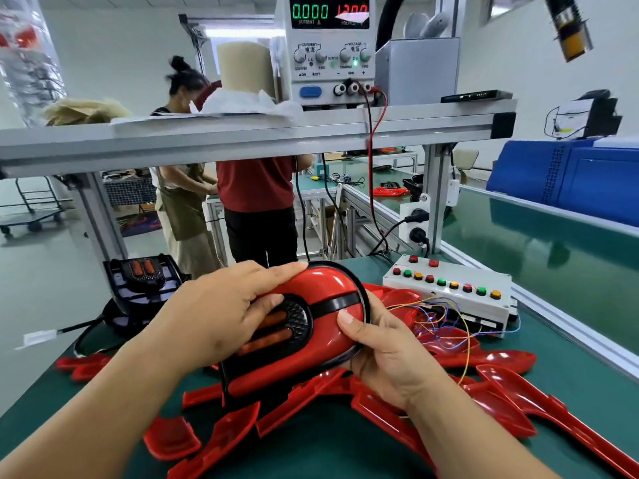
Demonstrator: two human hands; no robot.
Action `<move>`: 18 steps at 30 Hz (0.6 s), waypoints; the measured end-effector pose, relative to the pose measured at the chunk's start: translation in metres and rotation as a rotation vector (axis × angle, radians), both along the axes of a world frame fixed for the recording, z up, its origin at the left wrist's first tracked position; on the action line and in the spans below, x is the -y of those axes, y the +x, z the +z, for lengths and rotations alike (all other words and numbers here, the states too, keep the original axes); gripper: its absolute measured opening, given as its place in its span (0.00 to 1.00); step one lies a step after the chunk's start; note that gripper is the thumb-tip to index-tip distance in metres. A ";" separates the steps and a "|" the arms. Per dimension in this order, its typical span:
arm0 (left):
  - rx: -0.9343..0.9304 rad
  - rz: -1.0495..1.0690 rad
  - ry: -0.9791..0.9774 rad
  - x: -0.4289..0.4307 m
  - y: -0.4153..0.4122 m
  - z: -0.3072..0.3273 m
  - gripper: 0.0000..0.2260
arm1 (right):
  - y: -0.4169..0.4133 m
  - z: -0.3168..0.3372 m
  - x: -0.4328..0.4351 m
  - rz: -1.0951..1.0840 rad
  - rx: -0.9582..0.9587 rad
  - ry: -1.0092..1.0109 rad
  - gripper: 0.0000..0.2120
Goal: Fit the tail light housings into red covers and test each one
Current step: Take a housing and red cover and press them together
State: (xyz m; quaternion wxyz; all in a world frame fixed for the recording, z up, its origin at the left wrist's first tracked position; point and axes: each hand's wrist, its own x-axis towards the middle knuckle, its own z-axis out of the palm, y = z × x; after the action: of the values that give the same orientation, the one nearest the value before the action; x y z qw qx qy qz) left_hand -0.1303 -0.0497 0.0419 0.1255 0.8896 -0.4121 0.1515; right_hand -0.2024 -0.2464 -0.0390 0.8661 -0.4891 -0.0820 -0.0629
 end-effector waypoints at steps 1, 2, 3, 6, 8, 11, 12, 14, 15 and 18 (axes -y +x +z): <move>0.016 -0.008 0.035 -0.001 -0.001 0.001 0.23 | 0.000 0.000 0.000 -0.002 -0.012 -0.006 0.22; 0.025 -0.022 0.051 -0.001 -0.002 0.001 0.21 | 0.001 0.001 0.000 -0.013 -0.036 -0.011 0.24; 0.025 -0.039 0.063 -0.001 -0.003 0.002 0.19 | 0.002 0.001 -0.001 -0.032 -0.070 -0.010 0.27; 0.064 -0.087 0.094 0.002 -0.009 -0.003 0.20 | 0.003 0.002 -0.004 -0.078 -0.143 0.036 0.31; 0.077 -0.098 0.089 0.004 -0.007 -0.010 0.16 | 0.003 0.002 -0.003 -0.131 -0.147 0.040 0.30; 0.033 -0.092 0.017 0.001 -0.004 -0.017 0.20 | 0.004 0.002 -0.003 -0.189 -0.125 0.055 0.29; -0.013 -0.082 -0.102 -0.002 -0.004 -0.019 0.20 | 0.005 0.002 -0.003 -0.198 -0.119 0.074 0.29; -0.139 -0.014 -0.449 -0.008 -0.005 -0.030 0.21 | 0.005 0.003 -0.003 -0.222 -0.127 0.108 0.29; -0.220 0.050 -0.578 -0.009 -0.007 -0.037 0.23 | 0.005 0.003 -0.002 -0.228 -0.131 0.115 0.29; -0.392 0.139 -0.774 -0.002 -0.020 -0.062 0.27 | 0.005 0.002 -0.001 -0.238 -0.122 0.073 0.30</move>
State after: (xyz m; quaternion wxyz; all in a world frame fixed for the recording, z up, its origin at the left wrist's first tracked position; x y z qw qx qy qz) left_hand -0.1499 -0.0476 -0.0205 0.5150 0.8146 -0.2324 0.1311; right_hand -0.1977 -0.2449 -0.0365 0.8732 -0.4663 0.0317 -0.1385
